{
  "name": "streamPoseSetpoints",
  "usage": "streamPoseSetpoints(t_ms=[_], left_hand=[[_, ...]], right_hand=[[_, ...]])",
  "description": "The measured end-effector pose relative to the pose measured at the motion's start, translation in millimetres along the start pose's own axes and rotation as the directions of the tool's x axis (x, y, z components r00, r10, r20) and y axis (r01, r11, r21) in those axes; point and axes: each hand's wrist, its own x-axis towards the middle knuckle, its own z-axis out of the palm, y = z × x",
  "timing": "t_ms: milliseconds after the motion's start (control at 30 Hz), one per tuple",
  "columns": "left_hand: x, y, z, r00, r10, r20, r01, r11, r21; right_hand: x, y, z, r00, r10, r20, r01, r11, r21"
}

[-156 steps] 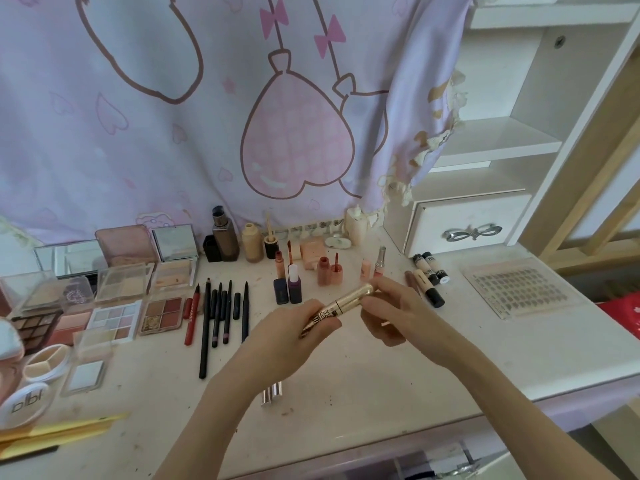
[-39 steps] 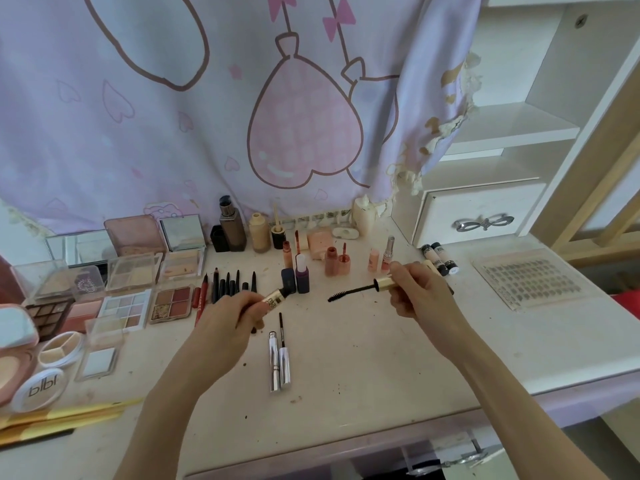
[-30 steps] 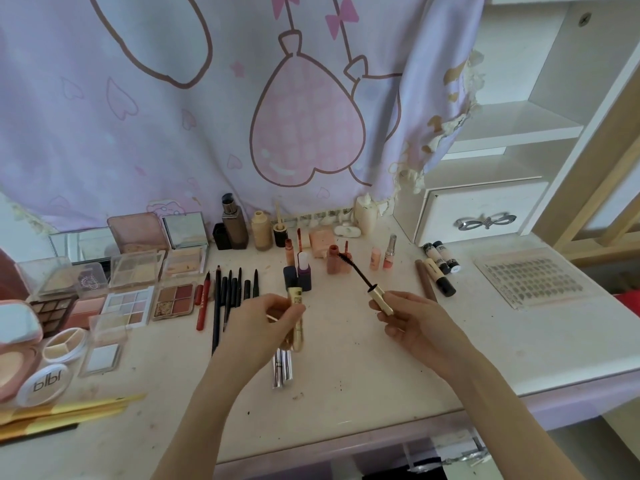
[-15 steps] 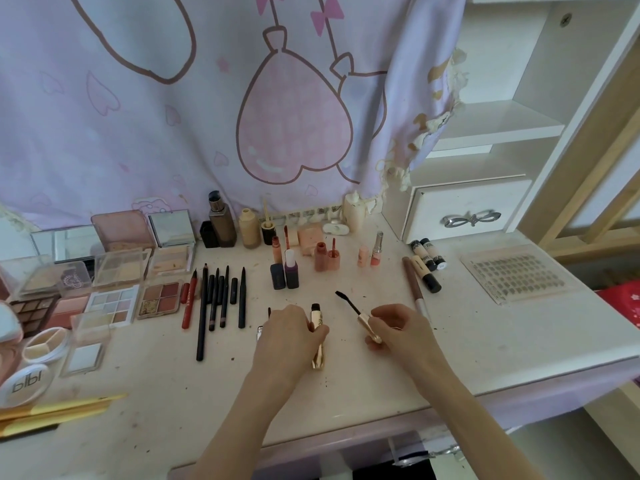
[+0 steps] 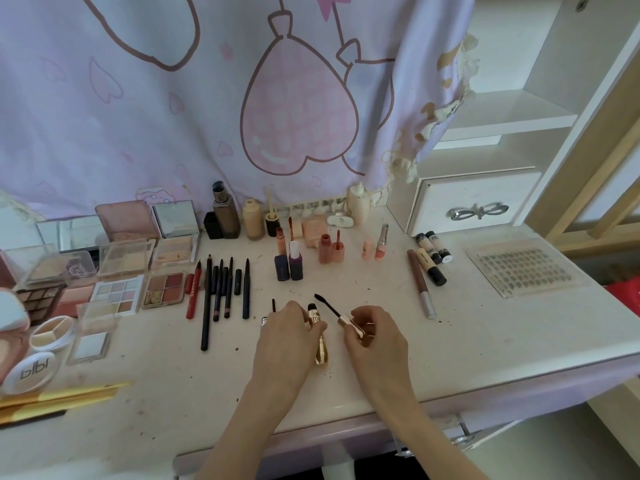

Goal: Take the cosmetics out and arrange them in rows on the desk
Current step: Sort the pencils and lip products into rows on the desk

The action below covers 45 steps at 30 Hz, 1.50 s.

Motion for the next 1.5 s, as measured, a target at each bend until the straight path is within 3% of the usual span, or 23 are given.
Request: streamPoseSetpoints(t_ms=[333,867,1000,1100,1233,1333,1500], left_hand=[[2,-6,2,1.0,-0.005,-0.004,0.005,1.0,-0.029],[4,-9,-1,0.999,0.037,0.039,-0.037,0.999,0.001],[1,-3,-11,0.993,0.117,-0.018,-0.117,0.992,0.04],[1,8,-15,0.973,0.229,-0.038,-0.226,0.972,0.067],[1,27,-4,0.909,0.407,0.086,-0.416,0.897,0.15],[2,44,13,0.822,0.504,0.264,-0.562,0.791,0.242],[10,60,42,0.737,0.426,0.524,-0.64,0.689,0.341]], right_hand=[[-10,9,7,0.957,-0.262,0.123,0.277,0.953,-0.124],[-3,17,-2,0.928,-0.324,0.183,0.349,0.929,-0.125],[0,17,-10,0.926,-0.333,0.178,0.353,0.93,-0.102],[10,19,-28,0.957,-0.278,0.078,0.287,0.944,-0.163],[33,32,-61,0.978,-0.162,-0.129,0.1,0.915,-0.39],[48,41,-74,0.987,-0.009,-0.16,-0.071,0.871,-0.486],[57,45,-72,0.995,0.045,-0.089,-0.095,0.702,-0.705]])
